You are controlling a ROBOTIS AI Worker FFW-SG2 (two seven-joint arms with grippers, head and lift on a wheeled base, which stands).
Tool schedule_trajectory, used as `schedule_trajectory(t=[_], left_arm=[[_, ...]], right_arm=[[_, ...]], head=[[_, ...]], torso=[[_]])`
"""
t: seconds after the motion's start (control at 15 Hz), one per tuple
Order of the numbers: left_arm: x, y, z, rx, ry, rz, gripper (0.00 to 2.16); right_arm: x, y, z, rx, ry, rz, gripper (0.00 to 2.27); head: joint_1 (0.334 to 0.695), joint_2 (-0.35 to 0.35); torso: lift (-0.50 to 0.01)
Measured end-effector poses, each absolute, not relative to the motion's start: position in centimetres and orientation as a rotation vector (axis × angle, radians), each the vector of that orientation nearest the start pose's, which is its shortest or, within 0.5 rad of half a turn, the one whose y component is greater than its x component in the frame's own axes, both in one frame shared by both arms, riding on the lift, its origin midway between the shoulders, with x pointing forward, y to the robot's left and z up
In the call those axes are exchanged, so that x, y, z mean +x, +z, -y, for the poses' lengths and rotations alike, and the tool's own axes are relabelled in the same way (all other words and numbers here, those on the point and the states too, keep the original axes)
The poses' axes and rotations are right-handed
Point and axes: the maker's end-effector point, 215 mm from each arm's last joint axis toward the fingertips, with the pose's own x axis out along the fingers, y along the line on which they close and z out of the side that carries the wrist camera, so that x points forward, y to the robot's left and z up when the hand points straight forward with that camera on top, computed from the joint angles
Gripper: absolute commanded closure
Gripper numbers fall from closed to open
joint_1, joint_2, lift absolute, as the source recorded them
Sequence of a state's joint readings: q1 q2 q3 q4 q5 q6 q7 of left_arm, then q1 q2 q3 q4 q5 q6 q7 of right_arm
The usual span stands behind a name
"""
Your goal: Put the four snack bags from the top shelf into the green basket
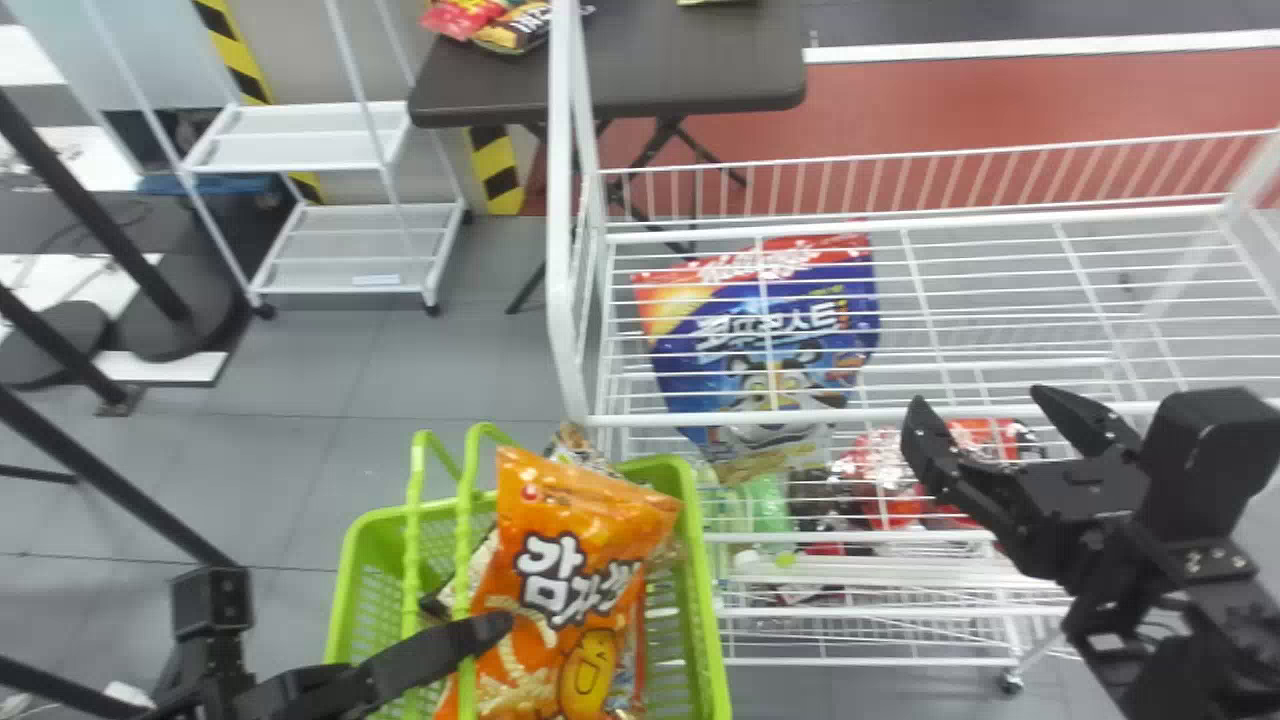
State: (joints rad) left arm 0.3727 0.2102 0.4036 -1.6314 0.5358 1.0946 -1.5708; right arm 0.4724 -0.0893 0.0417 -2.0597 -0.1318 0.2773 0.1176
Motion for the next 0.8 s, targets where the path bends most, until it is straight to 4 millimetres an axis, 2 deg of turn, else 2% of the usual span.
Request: schedule_trajectory(t=[0.13, 0.33, 0.8], left_arm=[[26.3, -41.5, -20.9, -1.256, -1.099, -0.598, 2.15], [26.4, -41.4, -20.7, -1.258, -1.102, -0.599, 2.15], [26.2, -41.6, -20.8, -1.265, -1.095, -0.600, 2.15]], right_arm=[[43.4, -40.7, 19.4, 0.066, 0.181, -0.228, 0.06], [42.2, -41.3, 20.3, 0.061, 0.164, -0.207, 0.06], [40.0, -40.4, 20.4, 0.055, 0.157, -0.145, 0.06]], head=[[0.695, 0.029], [0.695, 0.007], [0.695, 0.006]], torso=[[0.000], [0.000], [0.000]])
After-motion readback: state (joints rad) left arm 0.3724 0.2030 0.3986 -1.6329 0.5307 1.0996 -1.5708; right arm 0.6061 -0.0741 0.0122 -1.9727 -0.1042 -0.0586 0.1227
